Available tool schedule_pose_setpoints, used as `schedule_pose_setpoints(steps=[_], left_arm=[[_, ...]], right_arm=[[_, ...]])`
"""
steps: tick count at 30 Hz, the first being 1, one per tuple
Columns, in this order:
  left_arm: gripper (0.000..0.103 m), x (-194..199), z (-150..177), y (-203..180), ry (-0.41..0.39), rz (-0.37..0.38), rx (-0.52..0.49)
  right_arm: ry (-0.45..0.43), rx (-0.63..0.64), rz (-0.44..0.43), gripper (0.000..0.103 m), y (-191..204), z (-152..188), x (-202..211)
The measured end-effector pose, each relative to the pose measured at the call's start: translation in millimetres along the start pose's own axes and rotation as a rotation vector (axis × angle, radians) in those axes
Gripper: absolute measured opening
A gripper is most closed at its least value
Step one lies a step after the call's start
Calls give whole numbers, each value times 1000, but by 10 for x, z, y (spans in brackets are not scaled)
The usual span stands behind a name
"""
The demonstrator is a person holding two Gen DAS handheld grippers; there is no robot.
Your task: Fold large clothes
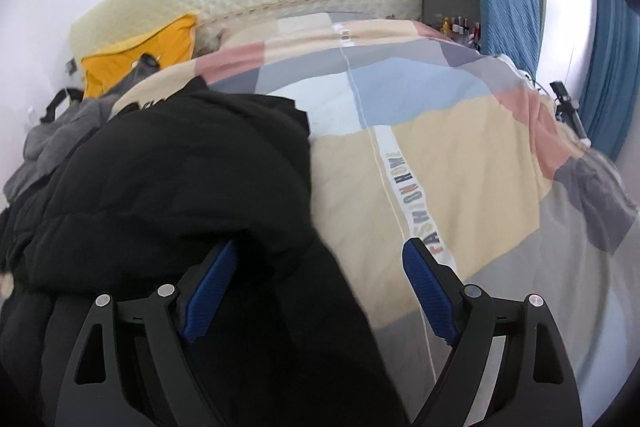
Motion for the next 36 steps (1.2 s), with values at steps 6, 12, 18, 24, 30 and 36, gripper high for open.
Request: schedule_pose_setpoints(steps=[6, 12, 18, 24, 30, 36], left_arm=[[103, -156, -22, 222, 66, 39, 116], [103, -300, -71, 324, 127, 62, 215], [97, -547, -133, 308, 204, 44, 215], [76, -899, -186, 262, 268, 46, 213], [42, -1167, -183, 163, 321, 54, 221], [3, -1091, -502, 223, 235, 20, 215]], right_arm=[[-54, -56, -88, 84, 156, 49, 728], [-105, -32, -137, 84, 268, 287, 1329], [-168, -46, -151, 87, 254, 471, 1717], [-220, -32, -143, 98, 275, 558, 1903], [-267, 10, -143, 100, 393, 611, 1993], [-262, 26, -137, 100, 414, 648, 1908]])
Point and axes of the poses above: each gripper's, at about its wrist camera, not at the fingertips, and x roughly against the way its jaws point, y to its left, z to its underside, the point moved 10 cm from there along -x, roughly the way its jaws point
